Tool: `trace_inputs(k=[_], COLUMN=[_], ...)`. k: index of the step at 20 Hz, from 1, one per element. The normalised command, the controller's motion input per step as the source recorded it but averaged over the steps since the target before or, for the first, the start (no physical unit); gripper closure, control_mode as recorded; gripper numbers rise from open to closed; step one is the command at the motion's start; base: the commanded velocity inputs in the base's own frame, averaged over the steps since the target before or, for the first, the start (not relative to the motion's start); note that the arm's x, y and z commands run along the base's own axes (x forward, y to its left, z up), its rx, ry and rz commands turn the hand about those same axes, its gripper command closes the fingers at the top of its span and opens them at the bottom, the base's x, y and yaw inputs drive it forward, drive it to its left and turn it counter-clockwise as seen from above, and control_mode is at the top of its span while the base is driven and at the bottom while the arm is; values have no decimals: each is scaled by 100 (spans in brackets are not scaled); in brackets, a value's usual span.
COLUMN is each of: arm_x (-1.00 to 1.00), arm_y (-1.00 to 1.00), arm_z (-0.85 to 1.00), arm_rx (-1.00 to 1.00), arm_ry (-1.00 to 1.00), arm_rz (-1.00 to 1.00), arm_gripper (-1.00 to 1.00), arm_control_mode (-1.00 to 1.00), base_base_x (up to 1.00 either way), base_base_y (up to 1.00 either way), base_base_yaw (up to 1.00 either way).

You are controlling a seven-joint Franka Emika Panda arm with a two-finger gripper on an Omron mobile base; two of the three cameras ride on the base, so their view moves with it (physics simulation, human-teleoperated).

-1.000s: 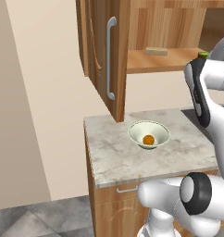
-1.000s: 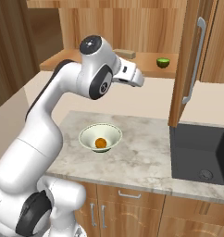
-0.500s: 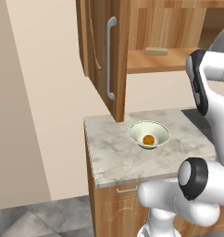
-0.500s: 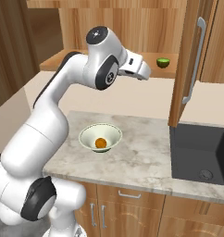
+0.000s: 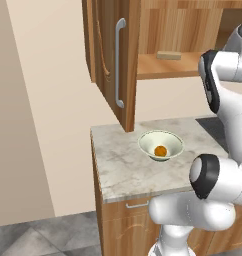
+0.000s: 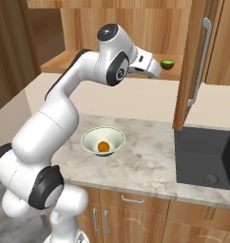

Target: Open the cabinet. Pick the orange and kiwi from the cabinet and place them into the bowl. Then close the cabinet.

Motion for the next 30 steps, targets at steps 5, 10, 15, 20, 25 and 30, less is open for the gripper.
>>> trace_inputs(k=[5, 10, 15, 20, 25, 30], arm_x=[37, 34, 25, 28, 32, 19], arm_y=[-20, -19, -23, -20, -5, -10], arm_z=[0, 0, 0, 0, 0, 0], arm_rx=[0, 0, 0, 0, 0, 0], arm_ry=[-1, 0, 0, 0, 0, 0], arm_rz=[0, 0, 0, 0, 0, 0], arm_gripper=[-100, -100, -100, -100, -100, -100], arm_control_mode=[-100, -100, -100, -100, -100, -100], base_base_x=[0, 0, 0, 0, 0, 0], base_base_y=[0, 0, 0, 0, 0, 0], base_base_yaw=[0, 0, 0, 0, 0, 0])
